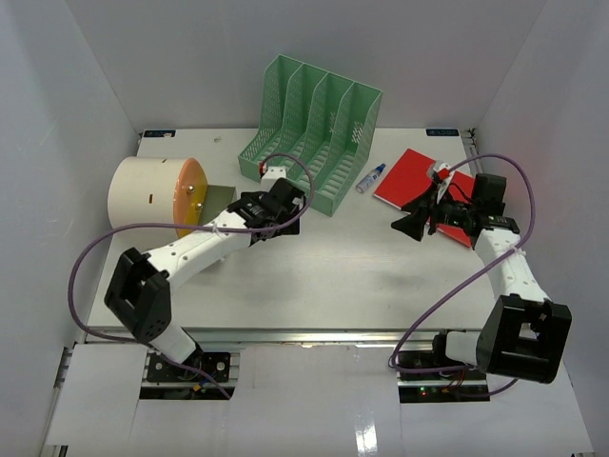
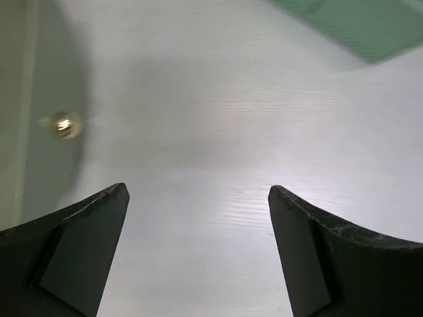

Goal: Organize the desk

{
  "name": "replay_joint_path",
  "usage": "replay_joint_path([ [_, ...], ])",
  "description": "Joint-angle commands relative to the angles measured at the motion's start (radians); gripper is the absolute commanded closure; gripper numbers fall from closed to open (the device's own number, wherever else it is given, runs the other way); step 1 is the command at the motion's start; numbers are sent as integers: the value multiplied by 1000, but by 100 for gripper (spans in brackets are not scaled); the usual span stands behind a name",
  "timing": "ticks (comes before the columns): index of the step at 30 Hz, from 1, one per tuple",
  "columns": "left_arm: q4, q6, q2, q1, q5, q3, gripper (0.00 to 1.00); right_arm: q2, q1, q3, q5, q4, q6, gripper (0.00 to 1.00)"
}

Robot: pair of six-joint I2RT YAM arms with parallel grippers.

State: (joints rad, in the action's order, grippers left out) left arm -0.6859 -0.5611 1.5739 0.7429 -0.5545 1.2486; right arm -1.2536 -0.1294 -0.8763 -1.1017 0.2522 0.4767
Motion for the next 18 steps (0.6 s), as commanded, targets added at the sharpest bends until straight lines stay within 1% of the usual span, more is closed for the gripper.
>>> replay_joint_path([
  [1,209,113,-203,1,359,-126,2,-84,87,-121,413,-72,-199,23],
  [3,251,101,-309,1,414,-205,2,-156,121,-166,505,-107,-344,23],
  [5,279,83,-408,1,472,-267,2,-234,170,-237,627,-127,-493,22],
  [7,291,56,-507,1,510,-322,2,-330,228,-355,743,-93,-567,21],
  [9,291,35,-578,1,529,-353,2,-403,253,-439,841,-65,-669,20],
  [13,269,6,-685,1,553,-375,2,-562,272,-597,944,-23,-803,19],
  [14,259,-2,-708,1,553,-373,2,-625,278,-640,966,-13,-830,19],
  [16,232,-17,-746,1,552,-361,2,-678,283,-710,1015,-2,-867,20],
  [18,209,-27,-769,1,549,-353,2,-731,288,-745,1045,-2,-906,21],
])
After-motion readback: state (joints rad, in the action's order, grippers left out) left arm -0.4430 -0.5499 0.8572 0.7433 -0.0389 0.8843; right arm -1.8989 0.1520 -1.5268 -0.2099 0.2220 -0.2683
